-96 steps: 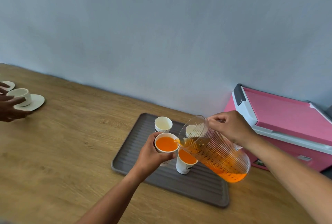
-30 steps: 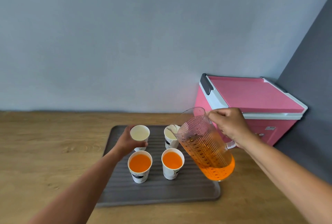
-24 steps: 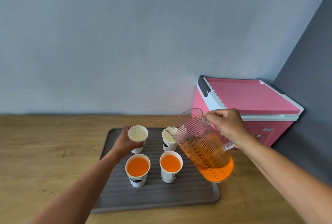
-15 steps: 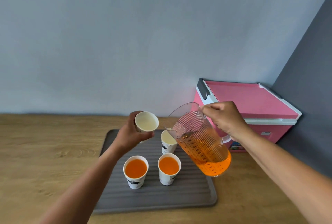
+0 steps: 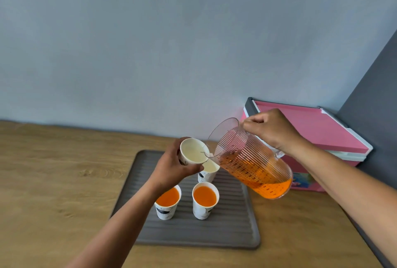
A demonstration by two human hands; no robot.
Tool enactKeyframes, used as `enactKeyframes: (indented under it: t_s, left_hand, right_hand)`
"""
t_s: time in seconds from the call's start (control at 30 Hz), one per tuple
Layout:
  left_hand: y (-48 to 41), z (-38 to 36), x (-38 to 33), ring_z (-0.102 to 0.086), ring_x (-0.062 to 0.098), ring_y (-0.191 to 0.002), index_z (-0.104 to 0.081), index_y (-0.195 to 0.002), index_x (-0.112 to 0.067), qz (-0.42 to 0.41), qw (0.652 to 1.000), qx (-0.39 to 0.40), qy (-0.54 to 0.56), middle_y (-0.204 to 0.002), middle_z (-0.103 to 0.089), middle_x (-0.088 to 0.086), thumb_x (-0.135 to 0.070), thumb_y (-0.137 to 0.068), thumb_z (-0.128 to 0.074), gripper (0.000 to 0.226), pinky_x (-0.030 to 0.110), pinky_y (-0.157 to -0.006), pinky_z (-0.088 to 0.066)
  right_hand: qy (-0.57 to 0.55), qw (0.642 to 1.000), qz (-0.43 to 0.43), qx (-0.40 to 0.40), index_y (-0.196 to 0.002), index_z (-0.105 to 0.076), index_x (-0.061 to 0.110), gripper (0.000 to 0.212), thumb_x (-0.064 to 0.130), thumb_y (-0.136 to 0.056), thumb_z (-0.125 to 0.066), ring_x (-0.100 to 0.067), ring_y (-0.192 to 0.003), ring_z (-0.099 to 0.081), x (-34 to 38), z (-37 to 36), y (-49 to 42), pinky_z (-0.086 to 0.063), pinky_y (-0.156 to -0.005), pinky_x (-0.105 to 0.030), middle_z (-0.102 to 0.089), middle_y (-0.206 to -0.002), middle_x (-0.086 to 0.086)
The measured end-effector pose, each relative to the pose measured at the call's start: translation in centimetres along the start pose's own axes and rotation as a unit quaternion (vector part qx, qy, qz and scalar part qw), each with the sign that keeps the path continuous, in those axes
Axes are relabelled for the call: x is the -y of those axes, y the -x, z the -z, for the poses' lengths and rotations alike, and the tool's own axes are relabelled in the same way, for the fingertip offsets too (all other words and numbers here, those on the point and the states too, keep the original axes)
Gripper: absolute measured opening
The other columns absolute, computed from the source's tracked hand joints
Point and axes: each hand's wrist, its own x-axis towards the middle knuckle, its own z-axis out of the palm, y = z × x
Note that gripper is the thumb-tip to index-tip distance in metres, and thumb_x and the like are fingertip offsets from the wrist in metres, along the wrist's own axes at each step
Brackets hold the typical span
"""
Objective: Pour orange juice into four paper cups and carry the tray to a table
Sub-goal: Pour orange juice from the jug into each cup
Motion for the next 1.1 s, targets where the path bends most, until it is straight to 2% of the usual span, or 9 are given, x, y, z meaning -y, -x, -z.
enactKeyframes:
  t_s: [0.17, 0.3, 0.4, 0.47, 0.53, 0.7, 0.83, 0.97, 1.1]
  left_hand:
    - [0.7, -0.5, 0.5, -0.060, 0.005, -0.103, -0.048, -0.123, -0.032, 0.010, 1.000, -0.008, -0.017, -0.113, -0.062, -0.013, -0.028, -0.062, -0.089, 0.073, 0.024, -0.083, -0.052]
    - [1.2, -0.9, 0.7, -0.059, 0.006, -0.105, -0.048, -0.124, -0.034, 0.010, 0.999, -0.014, -0.029, -0.115, -0.060, -0.014, -0.032, -0.061, -0.089, 0.075, 0.027, -0.084, -0.053]
    - [1.4, -1.0, 0.7, -0.059, 0.005, -0.104, -0.049, -0.122, -0.035, 0.011, 0.999, -0.021, -0.032, -0.114, -0.060, -0.015, -0.031, -0.061, -0.089, 0.074, 0.025, -0.083, -0.053]
    - [1.5, -1.1, 0.7, -0.059, 0.005, -0.104, -0.049, -0.122, -0.036, 0.011, 0.999, -0.022, -0.035, -0.115, -0.060, -0.015, -0.031, -0.061, -0.089, 0.074, 0.028, -0.085, -0.054]
    - [1.5, -1.2, 0.8, -0.059, 0.005, -0.104, -0.049, -0.122, -0.037, 0.012, 0.999, -0.023, -0.035, -0.115, -0.061, -0.015, -0.033, -0.060, -0.089, 0.074, 0.033, -0.086, -0.055]
    - [1.6, -1.6, 0.9, -0.061, 0.008, -0.104, -0.050, -0.122, -0.038, 0.013, 0.999, -0.027, -0.033, -0.115, -0.062, -0.015, -0.037, -0.057, -0.088, 0.076, 0.038, -0.088, -0.055]
    - [1.8, -1.8, 1.0, -0.061, 0.008, -0.104, -0.050, -0.122, -0.038, 0.013, 0.999, -0.029, -0.032, -0.115, -0.062, -0.016, -0.039, -0.055, -0.088, 0.077, 0.040, -0.087, -0.056]
    - [1.9, -2.0, 0.8, -0.061, 0.008, -0.104, -0.050, -0.121, -0.038, 0.014, 0.999, -0.028, -0.030, -0.115, -0.061, -0.016, -0.041, -0.054, -0.086, 0.077, 0.040, -0.087, -0.056]
    - [1.9, -2.1, 0.8, -0.061, 0.008, -0.105, -0.050, -0.122, -0.038, 0.015, 0.999, -0.030, -0.033, -0.115, -0.062, -0.015, -0.043, -0.053, -0.085, 0.078, 0.040, -0.087, -0.056]
  right_hand:
    - [0.037, 0.999, 0.010, 0.024, -0.082, -0.081, 0.016, 0.021, 0.032, -0.083, -0.067, -0.005, -0.085, -0.070, -0.2, 0.1, -0.1, -0.055, -0.078, -0.029, -0.077, -0.091, 0.006]
    - [0.067, 0.997, 0.023, 0.040, -0.074, -0.079, 0.012, 0.025, 0.030, -0.085, -0.066, -0.003, -0.083, -0.070, -0.2, 0.1, -0.2, -0.054, -0.073, -0.026, -0.077, -0.094, 0.008]
    - [0.078, 0.995, 0.026, 0.052, -0.074, -0.078, 0.016, 0.024, 0.033, -0.085, -0.066, -0.002, -0.083, -0.069, -0.1, 0.2, -0.2, -0.056, -0.075, -0.029, -0.077, -0.097, 0.008]
    - [0.081, 0.994, 0.027, 0.062, -0.066, -0.075, 0.022, 0.024, 0.035, -0.085, -0.066, -0.002, -0.085, -0.068, 0.0, 0.2, -0.2, -0.051, -0.072, -0.025, -0.077, -0.101, 0.007]
    - [0.085, 0.994, 0.028, 0.067, -0.068, -0.076, 0.022, 0.023, 0.036, -0.084, -0.067, -0.002, -0.088, -0.068, 0.1, 0.3, -0.2, -0.054, -0.079, -0.027, -0.077, -0.102, 0.007]
    - [0.089, 0.993, 0.027, 0.079, -0.065, -0.074, 0.026, 0.022, 0.036, -0.084, -0.067, -0.004, -0.093, -0.068, 0.5, 0.4, -0.1, -0.055, -0.091, -0.035, -0.076, -0.100, 0.009]
    - [0.094, 0.992, 0.034, 0.081, -0.061, -0.073, 0.023, 0.027, 0.034, -0.085, -0.067, -0.005, -0.090, -0.069, 0.4, 0.5, -0.2, -0.055, -0.087, -0.032, -0.077, -0.097, 0.009]
    - [0.102, 0.990, 0.044, 0.088, -0.049, -0.067, 0.034, 0.036, 0.034, -0.085, -0.067, -0.004, -0.086, -0.069, 0.3, 0.5, -0.3, -0.053, -0.081, -0.028, -0.074, -0.086, 0.013]
    - [0.104, 0.990, 0.050, 0.082, -0.048, -0.065, 0.031, 0.037, 0.032, -0.085, -0.067, -0.005, -0.087, -0.069, 0.3, 0.4, -0.3, -0.051, -0.083, -0.027, -0.073, -0.085, 0.014]
